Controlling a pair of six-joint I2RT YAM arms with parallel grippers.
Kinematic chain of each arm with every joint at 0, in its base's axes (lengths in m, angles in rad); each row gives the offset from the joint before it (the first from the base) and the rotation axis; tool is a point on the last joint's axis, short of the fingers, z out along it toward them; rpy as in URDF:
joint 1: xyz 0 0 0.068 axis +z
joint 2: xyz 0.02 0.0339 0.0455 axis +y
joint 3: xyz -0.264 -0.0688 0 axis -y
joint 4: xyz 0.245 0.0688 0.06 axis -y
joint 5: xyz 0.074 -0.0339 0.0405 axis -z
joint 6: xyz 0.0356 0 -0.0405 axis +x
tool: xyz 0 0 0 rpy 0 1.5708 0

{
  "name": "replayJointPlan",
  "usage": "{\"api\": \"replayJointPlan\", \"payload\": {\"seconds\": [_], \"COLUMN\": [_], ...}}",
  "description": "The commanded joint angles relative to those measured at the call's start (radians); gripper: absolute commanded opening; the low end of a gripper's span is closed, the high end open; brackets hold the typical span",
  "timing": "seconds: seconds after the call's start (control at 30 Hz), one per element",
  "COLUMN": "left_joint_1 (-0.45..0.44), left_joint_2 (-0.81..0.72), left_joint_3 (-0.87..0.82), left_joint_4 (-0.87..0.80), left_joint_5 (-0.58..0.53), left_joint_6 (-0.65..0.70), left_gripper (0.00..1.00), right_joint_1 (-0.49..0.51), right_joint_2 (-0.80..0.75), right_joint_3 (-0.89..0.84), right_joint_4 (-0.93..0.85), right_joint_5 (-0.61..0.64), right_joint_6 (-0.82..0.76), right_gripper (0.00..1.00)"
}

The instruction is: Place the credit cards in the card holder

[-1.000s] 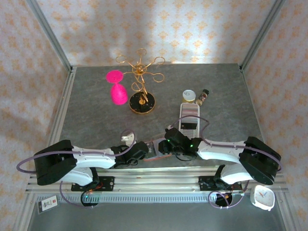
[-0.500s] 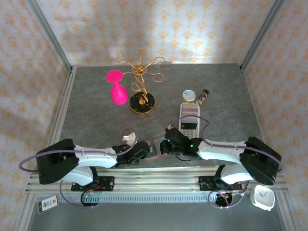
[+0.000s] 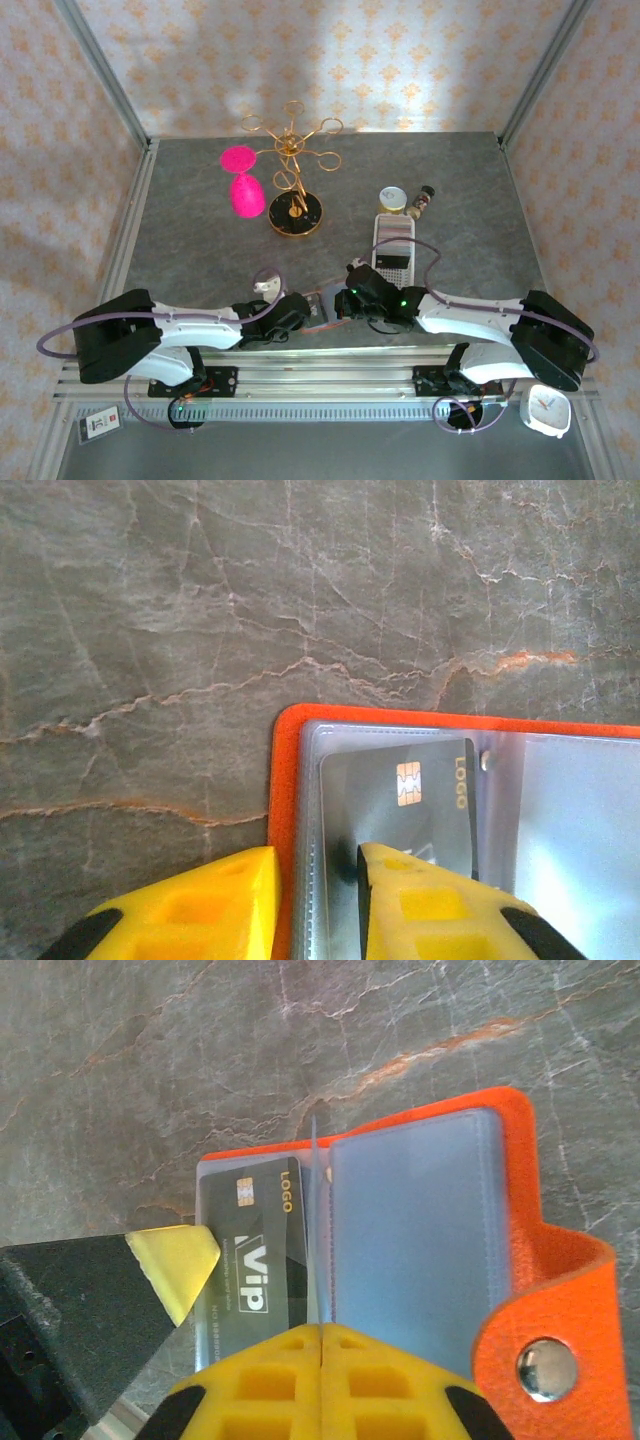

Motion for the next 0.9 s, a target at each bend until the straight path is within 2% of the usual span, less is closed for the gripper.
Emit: {"api": "replayJointPlan", "payload": {"seconds": [0.0, 0.27, 0.4, 0.53, 0.67, 0.73, 0.87], "left_joint_1": [-0.019, -0.018, -0.018, -0.018, -0.017, -0.018, -0.018], "left_joint_2": [0.002, -0.077, -0.130, -0.175, -0.200, -0.205, -0.199], "left_joint_3": [-0.045, -0.090, -0.110, -0.130, -0.145, -0.151, -0.152], "left_joint_4": [-0.009, -0.013, -0.045, -0.074, -0.076, -0.077, -0.074], "left_joint_5": [0.077, 0.044, 0.014, -0.007, -0.013, -0.013, -0.010], "left_joint_6": [0.006, -0.032, -0.053, -0.070, -0.073, -0.077, -0.073], "left_gripper": [0.33, 0.37, 0.37, 0.37, 0.37, 0.37, 0.38], "right_joint_1": [0.006, 0.006, 0.006, 0.006, 0.006, 0.005, 0.006], "right_joint_2": [-0.007, 0.048, 0.090, 0.137, 0.163, 0.169, 0.167], "right_joint_3": [-0.012, -0.018, -0.005, 0.004, 0.011, 0.016, 0.033], "right_joint_4": [0.061, 0.212, 0.256, 0.288, 0.294, 0.302, 0.282], "right_joint_5": [-0.043, -0.139, -0.178, -0.206, -0.209, -0.222, -0.214], "right_joint_6": [-0.011, 0.048, 0.058, 0.067, 0.069, 0.068, 0.060], "right_gripper": [0.00, 0.07, 0.21, 0.29, 0.32, 0.41, 0.50]}}
